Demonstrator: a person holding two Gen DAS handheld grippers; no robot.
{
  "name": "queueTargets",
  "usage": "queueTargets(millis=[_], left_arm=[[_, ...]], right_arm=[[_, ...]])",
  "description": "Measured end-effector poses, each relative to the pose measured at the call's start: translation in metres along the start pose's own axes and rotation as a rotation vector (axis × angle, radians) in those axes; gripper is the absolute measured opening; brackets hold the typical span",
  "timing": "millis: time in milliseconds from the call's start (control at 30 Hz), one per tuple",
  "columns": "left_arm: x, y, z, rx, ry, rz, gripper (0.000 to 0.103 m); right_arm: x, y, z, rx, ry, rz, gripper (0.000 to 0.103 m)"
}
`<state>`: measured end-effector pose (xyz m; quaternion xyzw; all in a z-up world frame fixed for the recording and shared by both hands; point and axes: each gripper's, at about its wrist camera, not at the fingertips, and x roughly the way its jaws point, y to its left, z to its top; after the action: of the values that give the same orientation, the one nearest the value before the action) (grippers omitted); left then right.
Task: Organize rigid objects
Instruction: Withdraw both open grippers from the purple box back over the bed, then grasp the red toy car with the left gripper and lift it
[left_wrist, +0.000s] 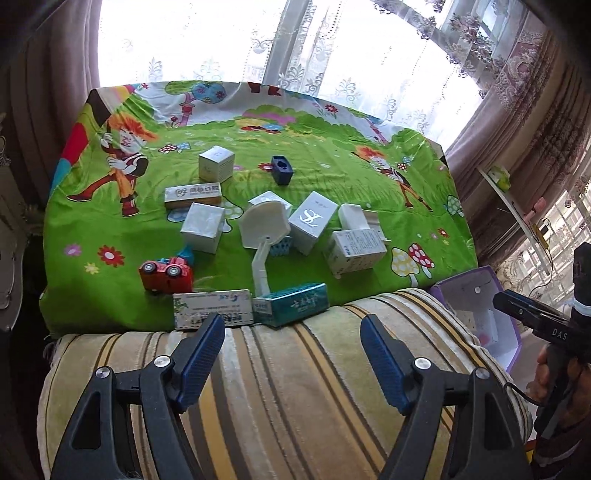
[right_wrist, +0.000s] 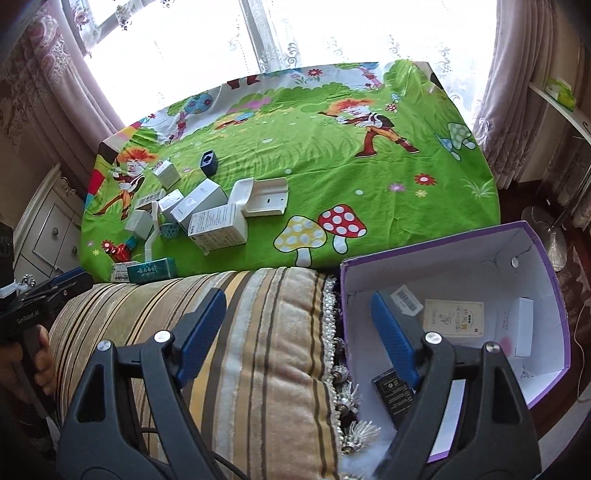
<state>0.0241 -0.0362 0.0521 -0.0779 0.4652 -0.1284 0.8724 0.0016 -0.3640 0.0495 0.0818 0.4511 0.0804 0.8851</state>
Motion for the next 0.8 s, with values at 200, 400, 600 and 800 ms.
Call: queueTargets(millis=[200,400,600,800], left_arm=[[0.013,0.025,0.018,0.013,0.045,0.050,0.066],[0.040,0.046,0.040,0.080,0.123,0.114,0.062],[0.077,0.065,0.065,0.136,0.244,0.137,0.055],[0.110,0.067,0.080,0.203,0.359,0.147,0.053]], right_arm=[[0.014,0.026,0.003,-0.052,0.045,0.056,0.083],[0.026,0.049,0.002,-0.110,0.078,0.075,0.083],[0.033,0.058,0.003,-0.127,0.098,0.091,0.083],[0.039,0.058,0.003,-0.117,0.113,0.096,0.083]])
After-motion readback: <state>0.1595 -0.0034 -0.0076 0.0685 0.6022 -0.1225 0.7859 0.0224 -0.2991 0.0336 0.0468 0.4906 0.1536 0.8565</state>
